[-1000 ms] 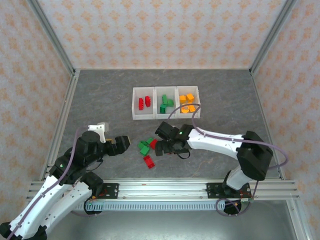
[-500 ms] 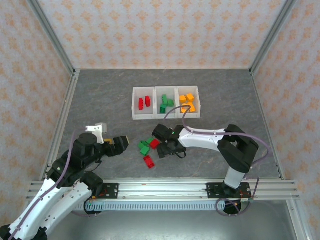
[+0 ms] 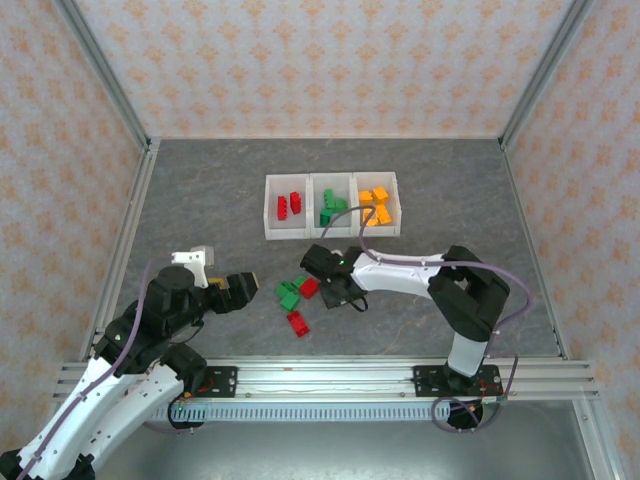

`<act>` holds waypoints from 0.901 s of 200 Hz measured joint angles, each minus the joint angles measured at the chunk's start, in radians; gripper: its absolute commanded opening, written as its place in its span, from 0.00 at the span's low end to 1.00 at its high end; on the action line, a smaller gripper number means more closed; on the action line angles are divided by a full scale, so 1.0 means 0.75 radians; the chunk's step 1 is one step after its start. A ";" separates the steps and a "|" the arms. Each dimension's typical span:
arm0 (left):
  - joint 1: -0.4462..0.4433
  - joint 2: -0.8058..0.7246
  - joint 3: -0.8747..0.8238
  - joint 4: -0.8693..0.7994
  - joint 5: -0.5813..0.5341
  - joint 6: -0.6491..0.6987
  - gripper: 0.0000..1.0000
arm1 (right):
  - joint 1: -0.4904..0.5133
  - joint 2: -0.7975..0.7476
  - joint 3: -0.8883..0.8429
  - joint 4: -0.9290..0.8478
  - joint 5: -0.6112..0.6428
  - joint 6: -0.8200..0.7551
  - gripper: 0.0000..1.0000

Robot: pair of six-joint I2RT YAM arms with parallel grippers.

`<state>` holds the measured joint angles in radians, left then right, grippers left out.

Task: Sort the legos into containers by color
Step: Pick up the lego from the bottom-center of the table, then place the lego in the container.

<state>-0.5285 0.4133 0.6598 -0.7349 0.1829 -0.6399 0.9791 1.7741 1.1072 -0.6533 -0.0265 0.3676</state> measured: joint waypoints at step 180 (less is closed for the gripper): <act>0.000 -0.083 0.000 0.000 -0.119 -0.057 0.99 | -0.158 0.465 1.593 -0.050 0.203 -0.334 0.28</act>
<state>-0.5285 0.3508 0.6598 -0.7349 0.0937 -0.6830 0.8604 2.1231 2.3020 -0.6910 0.1257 0.1169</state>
